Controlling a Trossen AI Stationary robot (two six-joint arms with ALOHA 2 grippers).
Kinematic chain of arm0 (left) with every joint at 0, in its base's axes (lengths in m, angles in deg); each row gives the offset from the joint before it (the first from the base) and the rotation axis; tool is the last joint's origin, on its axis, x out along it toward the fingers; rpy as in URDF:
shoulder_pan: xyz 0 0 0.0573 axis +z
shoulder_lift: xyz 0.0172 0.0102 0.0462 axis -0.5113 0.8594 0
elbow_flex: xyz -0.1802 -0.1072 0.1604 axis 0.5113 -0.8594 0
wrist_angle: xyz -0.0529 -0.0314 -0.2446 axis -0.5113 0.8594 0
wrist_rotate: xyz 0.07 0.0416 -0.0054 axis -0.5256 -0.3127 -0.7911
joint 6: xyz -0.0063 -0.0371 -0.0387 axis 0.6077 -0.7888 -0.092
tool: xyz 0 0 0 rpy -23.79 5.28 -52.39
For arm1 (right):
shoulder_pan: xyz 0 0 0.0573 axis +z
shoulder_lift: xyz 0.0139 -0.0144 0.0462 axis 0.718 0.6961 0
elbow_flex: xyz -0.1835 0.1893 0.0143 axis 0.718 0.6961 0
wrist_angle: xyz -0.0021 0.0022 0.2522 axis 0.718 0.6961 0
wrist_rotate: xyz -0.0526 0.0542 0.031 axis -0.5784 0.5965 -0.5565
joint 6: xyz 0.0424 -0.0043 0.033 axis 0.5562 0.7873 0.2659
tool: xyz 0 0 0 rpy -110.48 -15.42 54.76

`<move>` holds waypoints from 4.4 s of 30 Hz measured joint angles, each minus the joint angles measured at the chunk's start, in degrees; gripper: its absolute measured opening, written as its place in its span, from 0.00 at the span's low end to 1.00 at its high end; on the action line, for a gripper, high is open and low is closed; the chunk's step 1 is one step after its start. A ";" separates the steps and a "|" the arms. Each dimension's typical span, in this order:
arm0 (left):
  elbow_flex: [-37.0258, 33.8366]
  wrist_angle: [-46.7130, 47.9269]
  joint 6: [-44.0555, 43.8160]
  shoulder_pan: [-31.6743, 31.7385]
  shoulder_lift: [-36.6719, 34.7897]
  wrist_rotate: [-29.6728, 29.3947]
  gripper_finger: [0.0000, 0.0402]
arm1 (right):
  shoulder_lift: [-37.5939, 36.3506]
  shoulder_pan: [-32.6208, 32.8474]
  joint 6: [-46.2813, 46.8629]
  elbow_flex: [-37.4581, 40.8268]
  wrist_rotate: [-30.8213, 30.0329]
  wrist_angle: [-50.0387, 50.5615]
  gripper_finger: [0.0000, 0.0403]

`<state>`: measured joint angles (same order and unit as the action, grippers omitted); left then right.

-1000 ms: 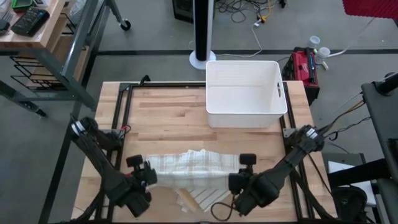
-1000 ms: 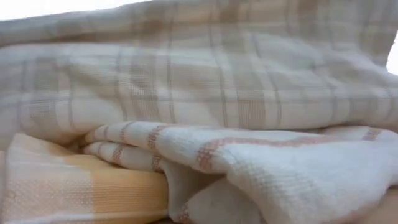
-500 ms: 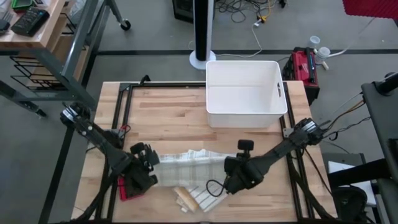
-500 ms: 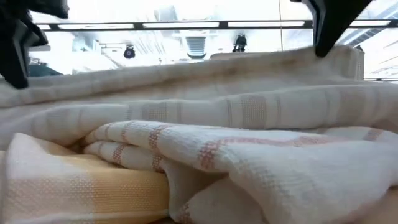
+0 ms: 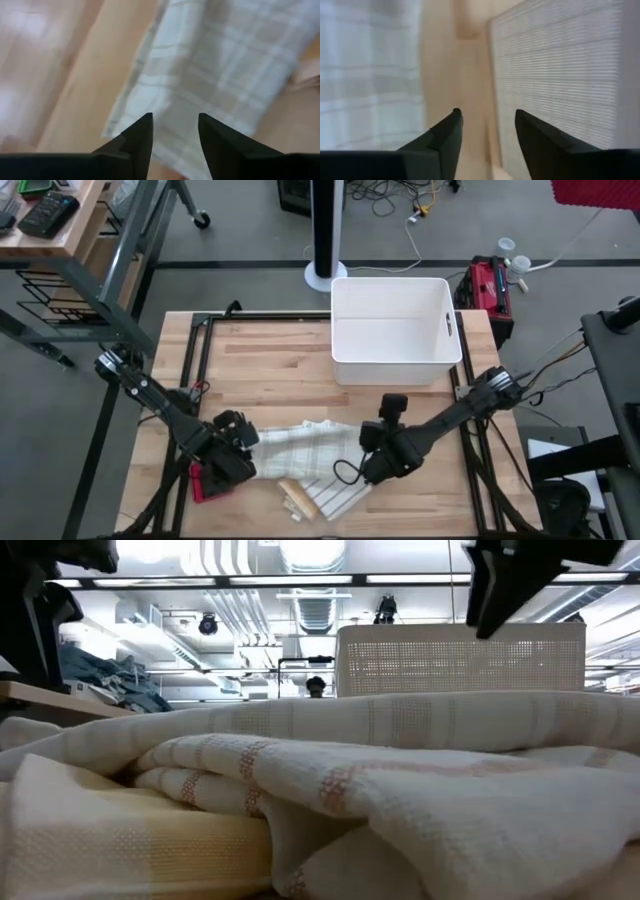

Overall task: Fold towel
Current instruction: Fold the light brown kitchen towel

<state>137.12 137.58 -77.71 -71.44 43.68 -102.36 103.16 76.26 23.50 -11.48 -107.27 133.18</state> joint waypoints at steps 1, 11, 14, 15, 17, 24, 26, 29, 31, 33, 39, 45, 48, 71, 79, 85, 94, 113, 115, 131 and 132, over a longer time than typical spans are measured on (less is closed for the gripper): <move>-0.02 -1.09 0.02 -0.02 0.00 0.12 0.37 | -0.35 0.23 1.06 0.00 -1.36 0.65 0.44; -1.03 -9.90 4.24 -0.09 1.87 -0.38 0.29 | -5.36 6.89 8.52 0.09 -3.22 1.43 0.50; -1.83 -11.61 7.13 0.27 2.99 -0.58 0.25 | -6.02 9.71 11.53 0.09 -3.20 1.12 0.50; -2.32 -11.89 7.77 0.48 3.36 -0.58 0.24 | -6.08 10.64 12.51 0.09 -3.17 1.12 0.50; -3.74 -11.86 8.13 1.10 3.82 -0.53 0.21 | -6.09 12.21 14.68 0.09 -3.16 0.92 0.50; -9.26 -11.78 6.75 3.16 3.98 -2.18 0.18 | -6.08 16.51 19.85 0.13 -3.19 -0.91 0.49; -9.76 -11.75 5.61 3.75 3.93 -5.12 0.18 | -6.08 17.16 20.60 0.13 -3.34 -1.30 0.48; -9.29 -12.89 5.04 3.98 3.67 -5.97 0.18 | -5.89 17.71 22.52 0.13 -4.64 -1.43 0.48; -7.74 -13.60 5.06 3.95 3.65 -2.59 0.18 | -5.65 17.93 23.61 0.18 -4.79 -1.60 0.48; -6.31 -15.01 4.54 3.30 3.58 3.01 0.18 | -5.09 18.11 23.89 0.40 -4.81 -1.84 0.48; -4.66 -27.18 4.20 -2.20 3.60 9.66 0.18 | -2.09 18.20 19.02 3.05 -3.41 -8.02 0.49; -4.74 -29.43 1.70 -7.37 5.01 1.91 0.18 | -0.04 18.59 14.28 8.96 2.71 -20.36 0.48; -4.76 -27.97 0.49 -7.91 6.66 -0.47 0.18 | 0.81 18.51 15.48 10.71 3.86 -21.31 0.47; -1.96 -24.60 -2.39 -7.63 18.95 -0.30 0.06 | 0.70 11.41 11.50 20.08 20.65 -37.37 0.22; 1.08 -24.53 -1.54 -7.71 19.26 2.71 0.00 | 0.70 11.12 13.10 20.28 23.77 -26.66 0.02; 1.84 -24.71 -2.58 -7.91 19.26 3.67 0.00 | 0.68 13.54 13.81 16.85 24.51 -24.73 0.01; 1.81 -35.21 -3.50 -7.91 19.23 5.53 0.00 | 0.65 16.94 23.47 12.82 24.02 -14.11 0.00; 2.47 -40.82 1.82 -8.57 19.17 4.84 0.02 | 0.28 25.18 36.15 8.46 15.95 -14.59 0.39; 2.49 -41.86 2.58 -8.57 19.15 3.75 0.06 | 0.26 25.60 37.18 8.46 13.29 -14.64 0.42; 3.10 -41.64 2.10 -8.63 19.12 3.15 0.34 | 0.26 25.60 36.11 8.40 -4.90 -17.14 0.45; 3.31 -41.70 2.10 -8.63 19.12 2.99 0.34 | 0.26 25.48 35.86 8.39 -4.27 -17.34 0.45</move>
<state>140.43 95.88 -75.62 -80.07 62.80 -99.37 103.42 101.75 59.36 -3.09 -111.54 115.85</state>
